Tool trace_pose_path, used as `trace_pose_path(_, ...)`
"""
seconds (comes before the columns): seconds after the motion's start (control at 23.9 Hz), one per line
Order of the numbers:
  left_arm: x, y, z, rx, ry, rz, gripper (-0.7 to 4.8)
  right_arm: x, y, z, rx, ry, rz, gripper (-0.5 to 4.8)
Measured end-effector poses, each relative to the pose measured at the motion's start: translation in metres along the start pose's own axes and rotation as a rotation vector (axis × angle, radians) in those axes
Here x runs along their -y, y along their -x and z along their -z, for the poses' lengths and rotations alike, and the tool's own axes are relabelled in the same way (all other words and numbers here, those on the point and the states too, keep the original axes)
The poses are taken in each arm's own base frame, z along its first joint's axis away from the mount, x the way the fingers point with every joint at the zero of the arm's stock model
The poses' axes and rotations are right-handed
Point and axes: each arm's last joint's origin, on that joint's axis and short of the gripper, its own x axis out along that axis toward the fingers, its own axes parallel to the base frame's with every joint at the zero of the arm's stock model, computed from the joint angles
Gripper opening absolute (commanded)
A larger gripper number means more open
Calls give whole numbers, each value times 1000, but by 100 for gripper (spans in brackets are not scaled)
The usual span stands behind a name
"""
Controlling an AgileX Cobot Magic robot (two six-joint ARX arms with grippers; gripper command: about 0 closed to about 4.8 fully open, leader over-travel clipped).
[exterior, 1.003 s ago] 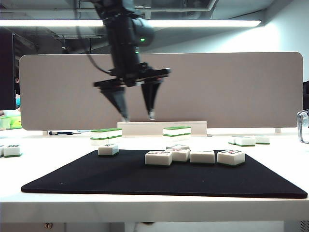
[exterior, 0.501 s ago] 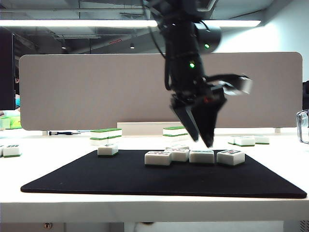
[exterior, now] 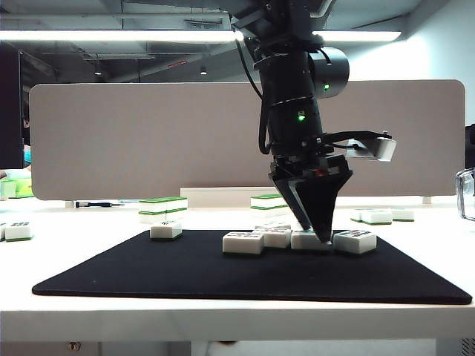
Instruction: Align six mahjong tiles in a row on the table.
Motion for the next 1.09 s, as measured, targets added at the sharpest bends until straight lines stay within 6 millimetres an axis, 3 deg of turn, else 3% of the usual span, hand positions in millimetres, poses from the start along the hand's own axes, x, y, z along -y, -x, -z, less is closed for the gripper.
trace_pose_path(0.17,8,2,-2,-48,-13,-27,308,0,0,0,0,0,0,-1)
trace_pose_path(0.58,4,9,-1,-79,-10,-114,308,0,0,0,-2,-1,1,-1)
trace_pose_path(1.09,1,11,-7,58,-7,-61,305,1,-2,1,-9,-4,1,-1)
